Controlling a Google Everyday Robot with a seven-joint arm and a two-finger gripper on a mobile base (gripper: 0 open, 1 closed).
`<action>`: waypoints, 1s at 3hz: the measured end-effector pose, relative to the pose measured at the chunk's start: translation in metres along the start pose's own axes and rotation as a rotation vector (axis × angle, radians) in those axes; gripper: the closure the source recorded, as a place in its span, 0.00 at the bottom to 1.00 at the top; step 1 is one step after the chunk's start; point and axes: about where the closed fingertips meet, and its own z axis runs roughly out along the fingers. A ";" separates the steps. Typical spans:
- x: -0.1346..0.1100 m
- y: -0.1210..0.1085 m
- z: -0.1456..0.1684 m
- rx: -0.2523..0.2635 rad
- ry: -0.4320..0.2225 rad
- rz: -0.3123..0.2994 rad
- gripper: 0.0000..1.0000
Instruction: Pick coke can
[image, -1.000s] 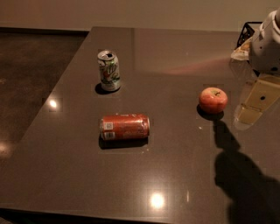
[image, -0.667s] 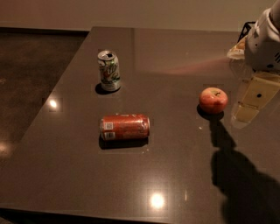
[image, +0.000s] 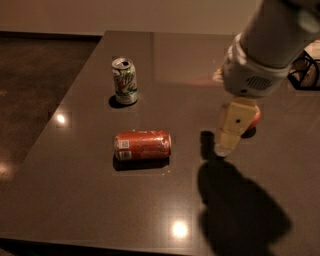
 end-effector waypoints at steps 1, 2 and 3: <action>-0.034 0.014 0.036 -0.053 -0.007 -0.028 0.00; -0.068 0.030 0.061 -0.088 0.000 -0.059 0.00; -0.094 0.042 0.082 -0.121 0.011 -0.079 0.00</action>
Offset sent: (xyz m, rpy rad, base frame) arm -0.0146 0.1325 -0.0758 -0.0135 0.1207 0.1206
